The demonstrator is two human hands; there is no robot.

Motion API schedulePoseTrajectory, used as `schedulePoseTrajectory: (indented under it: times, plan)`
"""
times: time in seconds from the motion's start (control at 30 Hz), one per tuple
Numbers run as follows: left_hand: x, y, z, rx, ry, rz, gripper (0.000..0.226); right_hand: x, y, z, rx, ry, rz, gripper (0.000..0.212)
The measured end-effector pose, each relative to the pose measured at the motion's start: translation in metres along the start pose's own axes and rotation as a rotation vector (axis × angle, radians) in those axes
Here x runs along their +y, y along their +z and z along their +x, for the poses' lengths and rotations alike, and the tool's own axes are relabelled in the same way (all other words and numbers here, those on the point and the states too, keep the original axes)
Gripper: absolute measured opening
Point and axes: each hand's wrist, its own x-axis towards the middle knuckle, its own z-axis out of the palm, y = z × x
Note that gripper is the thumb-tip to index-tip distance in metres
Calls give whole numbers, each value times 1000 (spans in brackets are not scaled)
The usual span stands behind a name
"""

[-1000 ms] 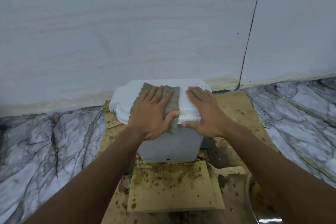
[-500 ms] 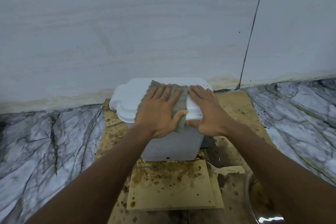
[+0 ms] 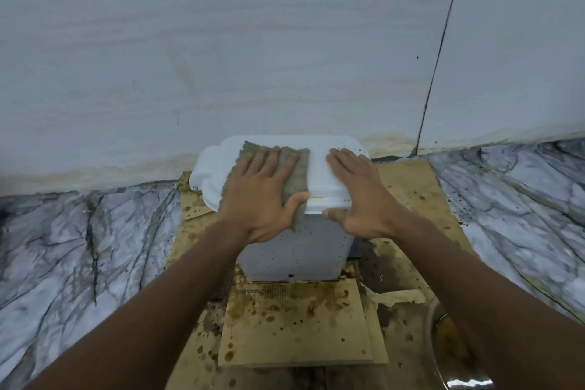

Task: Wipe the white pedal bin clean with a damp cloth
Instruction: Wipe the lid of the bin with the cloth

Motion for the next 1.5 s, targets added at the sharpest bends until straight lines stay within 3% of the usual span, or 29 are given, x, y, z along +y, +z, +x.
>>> schedulePoseTrajectory:
  times: [0.13, 0.27, 0.47, 0.67, 0.8, 0.97, 1.1, 1.27, 1.4, 1.5]
  plan:
    - [27, 3, 17, -33, 57, 22, 80, 4, -1, -1, 8, -7, 37, 103]
    - [-8, -1, 2, -19, 112, -37, 75, 3, 0, -1, 10, -16, 30, 104]
    - [-43, -7, -9, -21, -10, -17, 81, 0, -1, 1, 0, 1, 3, 102]
    - [23, 15, 4, 136, 17, 86, 72, 6, 3, 1, 33, -16, 45, 107]
    - [-17, 27, -10, 272, 116, 67, 62, 7, 3, 1, 38, -42, 21, 103]
    - [-80, 26, -26, 319, -13, 82, 63, 4, 4, 4, 32, -31, 27, 99]
    - [-40, 24, -14, 302, -97, 51, 69, 5, 5, 4, 38, -19, 14, 100]
    - [0, 31, 2, 298, 126, 93, 64, 8, 6, 3, 63, -17, 31, 102]
    - [-45, 25, -12, 242, 318, 125, 67, 7, 5, 3, 52, -28, 31, 98]
    - [-80, 16, -23, 186, 288, 99, 70, 7, 5, 3, 55, -34, 36, 98]
